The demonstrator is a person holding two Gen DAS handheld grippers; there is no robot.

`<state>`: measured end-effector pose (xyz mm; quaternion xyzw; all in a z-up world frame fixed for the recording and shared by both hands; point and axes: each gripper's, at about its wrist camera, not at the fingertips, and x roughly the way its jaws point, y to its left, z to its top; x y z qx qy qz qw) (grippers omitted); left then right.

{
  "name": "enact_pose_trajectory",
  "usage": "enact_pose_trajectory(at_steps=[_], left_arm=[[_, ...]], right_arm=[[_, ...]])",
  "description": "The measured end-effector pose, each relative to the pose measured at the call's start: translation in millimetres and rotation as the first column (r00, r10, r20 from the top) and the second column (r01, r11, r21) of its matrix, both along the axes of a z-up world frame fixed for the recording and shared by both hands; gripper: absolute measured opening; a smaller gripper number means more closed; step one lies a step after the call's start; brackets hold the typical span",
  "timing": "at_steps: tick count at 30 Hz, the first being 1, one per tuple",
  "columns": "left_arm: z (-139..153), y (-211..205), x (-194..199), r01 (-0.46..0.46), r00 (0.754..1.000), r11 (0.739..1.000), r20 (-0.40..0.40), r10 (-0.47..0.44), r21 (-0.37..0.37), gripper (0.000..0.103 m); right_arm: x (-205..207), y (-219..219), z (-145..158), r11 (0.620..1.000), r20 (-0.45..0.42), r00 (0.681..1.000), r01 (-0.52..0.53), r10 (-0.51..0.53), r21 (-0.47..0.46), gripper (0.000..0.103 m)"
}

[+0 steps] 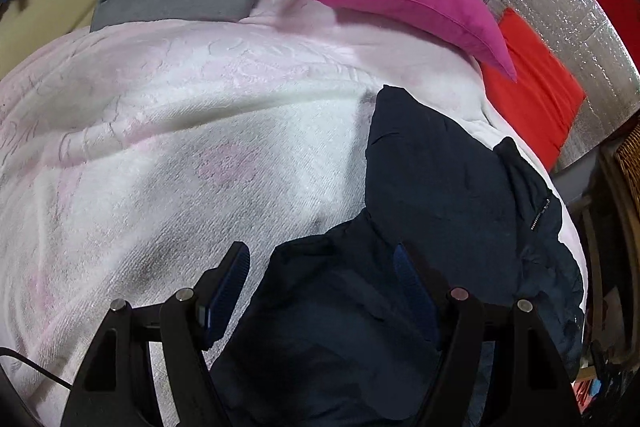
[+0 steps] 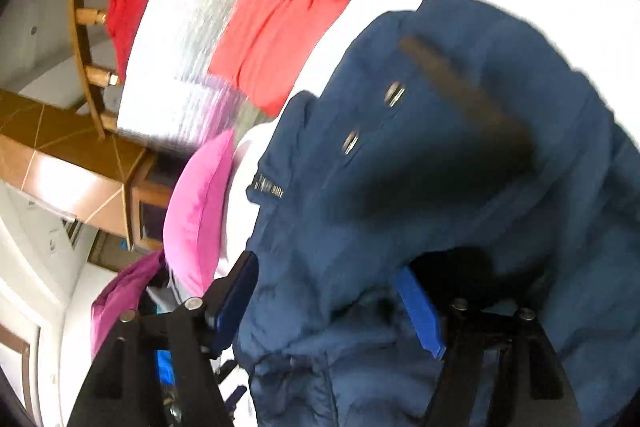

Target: Fold large clothes

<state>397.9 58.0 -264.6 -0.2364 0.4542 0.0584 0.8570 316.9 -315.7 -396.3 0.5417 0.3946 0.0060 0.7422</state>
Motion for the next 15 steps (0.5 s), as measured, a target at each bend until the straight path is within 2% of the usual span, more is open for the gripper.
enact_pose_trajectory(at_steps=[5, 7, 8, 9, 11, 13, 15], left_arm=[[2.3, -1.4, -0.3, -0.001, 1.000, 1.000, 0.019, 0.001, 0.002, 0.075], [2.6, -3.1, 0.3, 0.004, 1.000, 1.000, 0.022, -0.005, 0.009, 0.075], [2.4, -4.5, 0.8, 0.008, 1.000, 1.000, 0.021, -0.008, 0.013, 0.075], [2.1, -5.4, 1.3, 0.010, 1.000, 1.000, 0.019, -0.010, 0.015, 0.075], [2.2, -7.0, 1.8, 0.012, 1.000, 1.000, 0.021, -0.013, 0.019, 0.075], [3.3, -8.3, 1.6, 0.014, 1.000, 0.999, 0.025, -0.014, 0.029, 0.075], [4.2, -9.4, 1.8, 0.015, 1.000, 0.999, 0.027, -0.016, 0.037, 0.075]], right_arm=[[-3.6, -39.1, -14.7, 0.988, -0.049, 0.990, 0.136, -0.133, 0.077, 0.074], [-6.4, -49.0, -18.6, 0.977, -0.062, 0.984, 0.174, -0.168, 0.119, 0.070], [-1.4, -49.7, -20.3, 0.977, -0.077, 0.982, 0.180, -0.171, 0.119, 0.059], [2.0, -50.1, -20.8, 0.980, -0.097, 0.982, 0.172, -0.163, 0.095, 0.043], [11.2, -45.6, -15.7, 0.991, -0.119, 0.985, 0.132, -0.129, 0.018, 0.027], [11.5, -39.9, -2.2, 0.993, -0.090, 0.990, 0.103, -0.108, -0.053, 0.020], [10.4, -34.3, 18.8, 0.987, -0.041, 0.995, 0.079, -0.086, -0.136, 0.019]])
